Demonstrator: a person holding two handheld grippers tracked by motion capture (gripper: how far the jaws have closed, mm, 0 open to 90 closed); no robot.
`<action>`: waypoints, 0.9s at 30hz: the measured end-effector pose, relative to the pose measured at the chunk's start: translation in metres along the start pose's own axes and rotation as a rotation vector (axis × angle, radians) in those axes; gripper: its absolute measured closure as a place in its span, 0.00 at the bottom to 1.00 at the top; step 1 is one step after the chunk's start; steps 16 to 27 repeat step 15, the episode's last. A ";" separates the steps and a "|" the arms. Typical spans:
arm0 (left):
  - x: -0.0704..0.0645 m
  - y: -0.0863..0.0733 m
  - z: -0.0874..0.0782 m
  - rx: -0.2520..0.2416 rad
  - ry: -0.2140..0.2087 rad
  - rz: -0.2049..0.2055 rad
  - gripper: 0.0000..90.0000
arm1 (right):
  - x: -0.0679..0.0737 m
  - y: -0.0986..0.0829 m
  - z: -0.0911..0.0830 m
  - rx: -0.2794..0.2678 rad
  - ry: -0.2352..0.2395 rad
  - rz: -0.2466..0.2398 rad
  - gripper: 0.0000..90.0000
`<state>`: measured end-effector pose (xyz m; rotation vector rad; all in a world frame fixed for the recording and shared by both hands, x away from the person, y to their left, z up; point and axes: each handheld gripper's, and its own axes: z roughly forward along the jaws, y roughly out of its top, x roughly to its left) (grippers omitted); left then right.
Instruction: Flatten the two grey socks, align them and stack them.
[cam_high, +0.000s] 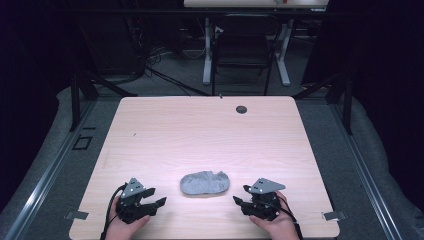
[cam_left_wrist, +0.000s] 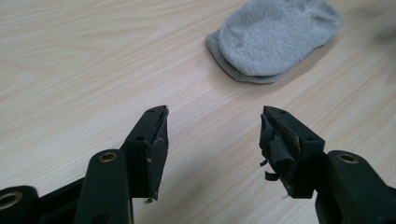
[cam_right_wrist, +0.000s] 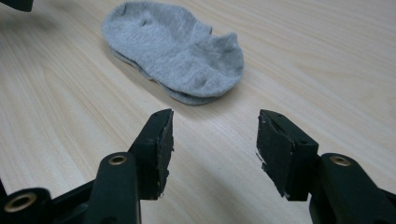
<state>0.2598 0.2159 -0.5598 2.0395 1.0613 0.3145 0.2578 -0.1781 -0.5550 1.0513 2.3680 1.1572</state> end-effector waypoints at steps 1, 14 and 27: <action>0.000 0.000 0.001 0.000 0.000 0.007 0.47 | 0.000 -0.001 0.002 0.001 -0.006 -0.004 0.50; -0.005 0.000 0.009 0.009 -0.010 0.027 0.47 | 0.002 -0.006 0.012 0.030 -0.003 -0.036 0.50; -0.006 0.000 0.009 0.010 -0.004 0.027 0.47 | 0.001 -0.007 0.013 0.029 -0.001 -0.033 0.50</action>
